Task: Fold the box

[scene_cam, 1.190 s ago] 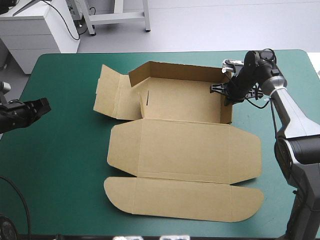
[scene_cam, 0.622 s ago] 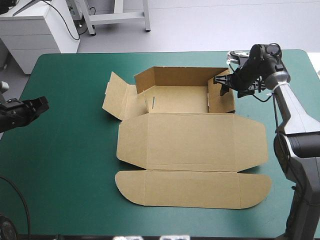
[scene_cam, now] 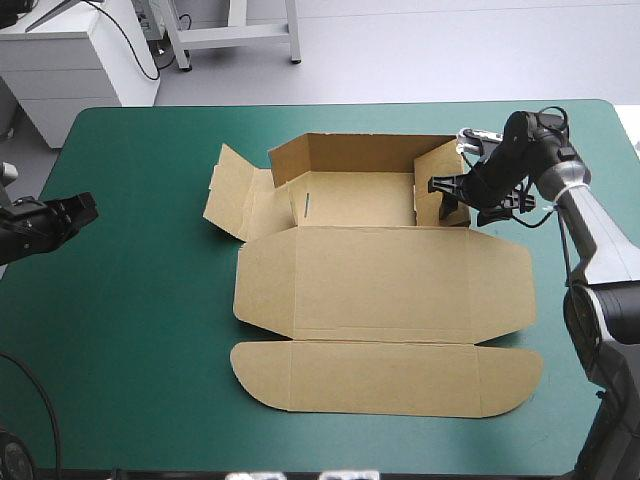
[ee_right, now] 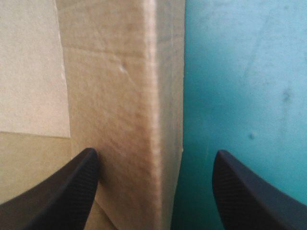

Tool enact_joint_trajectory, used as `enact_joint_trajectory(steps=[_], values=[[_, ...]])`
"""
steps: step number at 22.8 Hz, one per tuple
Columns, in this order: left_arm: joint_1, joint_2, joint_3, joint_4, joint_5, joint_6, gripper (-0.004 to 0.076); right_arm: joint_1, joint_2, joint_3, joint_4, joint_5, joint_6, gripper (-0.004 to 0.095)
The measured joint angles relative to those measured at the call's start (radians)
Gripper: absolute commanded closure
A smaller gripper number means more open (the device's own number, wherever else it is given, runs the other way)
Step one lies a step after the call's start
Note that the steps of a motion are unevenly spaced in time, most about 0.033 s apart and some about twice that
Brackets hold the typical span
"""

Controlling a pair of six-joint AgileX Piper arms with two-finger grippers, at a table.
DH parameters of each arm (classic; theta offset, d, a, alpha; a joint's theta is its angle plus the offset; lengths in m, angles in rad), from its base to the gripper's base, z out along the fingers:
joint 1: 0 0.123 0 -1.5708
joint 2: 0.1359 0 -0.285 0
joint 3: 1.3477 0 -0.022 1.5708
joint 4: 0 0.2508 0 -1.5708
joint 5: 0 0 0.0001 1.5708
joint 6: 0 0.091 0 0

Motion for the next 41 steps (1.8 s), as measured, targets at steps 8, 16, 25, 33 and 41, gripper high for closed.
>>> enact_joint_trajectory(steps=[8,16,25,33,41], values=[[0.0,0.0,0.001,0.0,0.0,0.0,0.0732,0.031,0.04,0.0,0.004,-0.053,0.0,0.0427],[0.0,0.003,0.001,0.0,0.004,0.001,0.0732,0.034,0.059,-0.097,-0.056,0.023,-0.036,0.0917],[0.0,0.075,0.002,0.028,-0.039,0.004,0.0733,0.035,-0.197,-0.116,-0.076,0.038,-0.095,0.0926],[-0.027,0.2,0.002,-0.071,0.008,0.004,0.0732,0.035,-0.392,-0.07,0.091,0.038,-0.323,0.0926],[-0.289,0.282,0.002,-0.211,0.016,0.003,0.0732,0.035,-0.366,-0.046,0.102,0.038,-0.367,0.0926]])
